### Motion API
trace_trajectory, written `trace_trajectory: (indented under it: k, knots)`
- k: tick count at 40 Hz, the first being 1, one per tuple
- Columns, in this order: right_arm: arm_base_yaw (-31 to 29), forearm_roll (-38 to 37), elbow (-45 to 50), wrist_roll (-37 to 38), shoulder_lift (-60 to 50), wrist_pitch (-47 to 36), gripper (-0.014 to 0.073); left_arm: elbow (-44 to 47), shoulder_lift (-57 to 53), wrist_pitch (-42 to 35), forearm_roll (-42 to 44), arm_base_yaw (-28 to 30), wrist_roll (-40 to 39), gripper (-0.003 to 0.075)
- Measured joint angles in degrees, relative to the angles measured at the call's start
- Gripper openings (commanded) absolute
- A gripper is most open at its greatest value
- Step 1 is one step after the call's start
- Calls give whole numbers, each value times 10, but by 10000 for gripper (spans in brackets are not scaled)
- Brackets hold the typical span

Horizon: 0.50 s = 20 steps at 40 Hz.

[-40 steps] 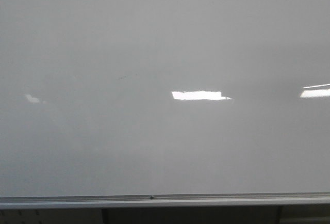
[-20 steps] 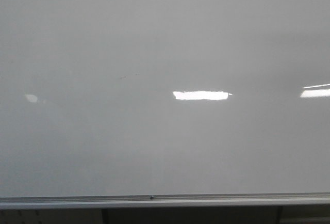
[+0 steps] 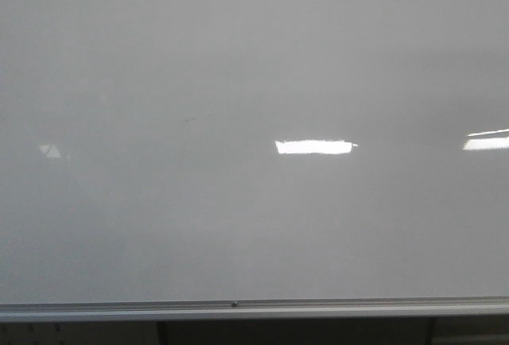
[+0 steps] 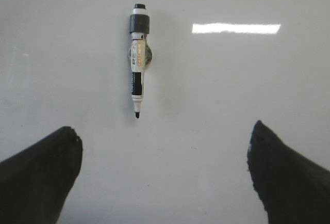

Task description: Write number 0 on whiteboard

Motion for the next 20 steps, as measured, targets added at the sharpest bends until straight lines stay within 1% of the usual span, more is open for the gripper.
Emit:
trace_trajectory:
  k: [6,11,15,20]
  knots:
    - [0,0,0,0,0,0,573,-63,119,-9,1,11,0,600]
    - [0,0,0,0,0,0,573,-109,201,-10,1,36,0,600]
    - [0,0,0,0,0,0,573,-139,253,-13,4,49,0,600]
    - [0,0,0,0,0,0,573,-172,313,-14,13,51,0,600]
